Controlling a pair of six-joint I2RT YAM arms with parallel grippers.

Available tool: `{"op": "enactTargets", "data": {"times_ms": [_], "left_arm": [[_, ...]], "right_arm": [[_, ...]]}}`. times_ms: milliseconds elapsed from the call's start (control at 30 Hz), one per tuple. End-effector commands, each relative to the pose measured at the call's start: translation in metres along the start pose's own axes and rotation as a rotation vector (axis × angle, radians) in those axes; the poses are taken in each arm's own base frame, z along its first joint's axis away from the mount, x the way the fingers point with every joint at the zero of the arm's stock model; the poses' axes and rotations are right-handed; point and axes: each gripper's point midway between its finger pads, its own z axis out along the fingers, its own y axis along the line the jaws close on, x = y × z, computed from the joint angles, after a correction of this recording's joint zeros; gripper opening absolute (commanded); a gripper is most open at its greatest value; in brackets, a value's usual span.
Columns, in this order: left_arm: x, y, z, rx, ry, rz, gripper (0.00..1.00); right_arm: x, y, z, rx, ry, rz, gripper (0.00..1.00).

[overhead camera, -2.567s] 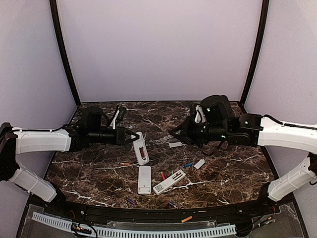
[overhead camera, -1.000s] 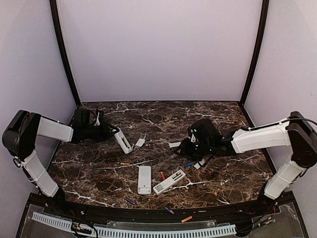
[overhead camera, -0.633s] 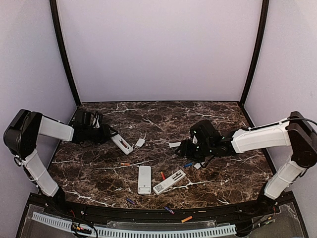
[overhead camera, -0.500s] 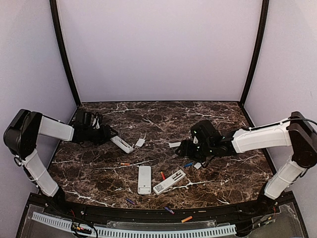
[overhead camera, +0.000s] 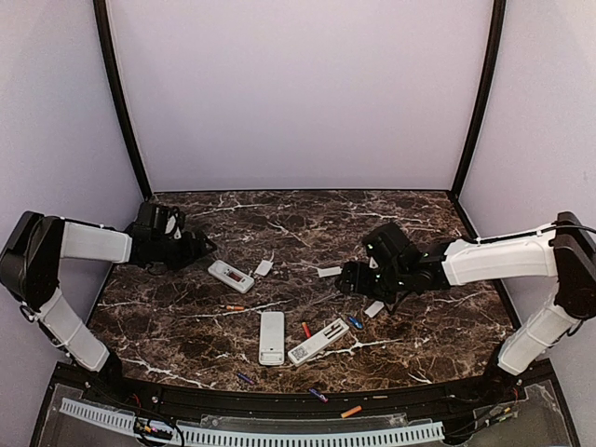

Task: Unload the batteries from the remote control
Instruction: Place the screwdriver at the center of the board, then reset both arms

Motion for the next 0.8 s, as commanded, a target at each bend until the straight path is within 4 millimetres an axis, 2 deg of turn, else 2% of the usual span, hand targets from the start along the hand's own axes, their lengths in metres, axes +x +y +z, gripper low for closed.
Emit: {"op": "enactTargets", "data": {"times_ms": [0,167,300,367,567,600,667,700,767], "left_arm": [[-0.011,-0.004,-0.022,-0.028,-0.043,0.026,0.86],[-0.026,-0.012,-0.048,-0.040,-0.137,0.089,0.86],[-0.041,-0.004,-0.064,-0.108,-0.206,0.144,0.90],[-0.051,0.006,-0.073,-0.138,-0.242,0.142,0.91],[-0.088,0.057,-0.113,-0.225,-0.405,0.075,0.92],[-0.094,0.071,-0.122,-0.249,-0.444,0.050,0.92],[-0.103,0.086,-0.142,-0.278,-0.533,0.030,0.93],[-0.107,0.096,-0.151,-0.315,-0.571,0.018,0.94],[-0.109,0.106,-0.164,-0.374,-0.642,0.034,0.98]], "right_arm": [[-0.012,0.000,-0.013,0.010,-0.044,-0.006,0.89],[-0.018,-0.002,-0.022,0.004,-0.077,-0.018,0.91],[-0.031,-0.021,-0.027,0.037,-0.106,-0.038,0.92],[-0.044,-0.034,-0.033,0.049,-0.140,-0.049,0.93],[-0.097,-0.099,-0.056,0.087,-0.259,-0.055,0.93],[-0.108,-0.112,-0.063,0.103,-0.291,-0.049,0.94],[-0.130,-0.144,-0.078,0.149,-0.360,-0.030,0.94],[-0.137,-0.152,-0.085,0.157,-0.392,-0.040,0.94],[-0.154,-0.181,-0.103,0.199,-0.476,-0.019,0.94]]}}
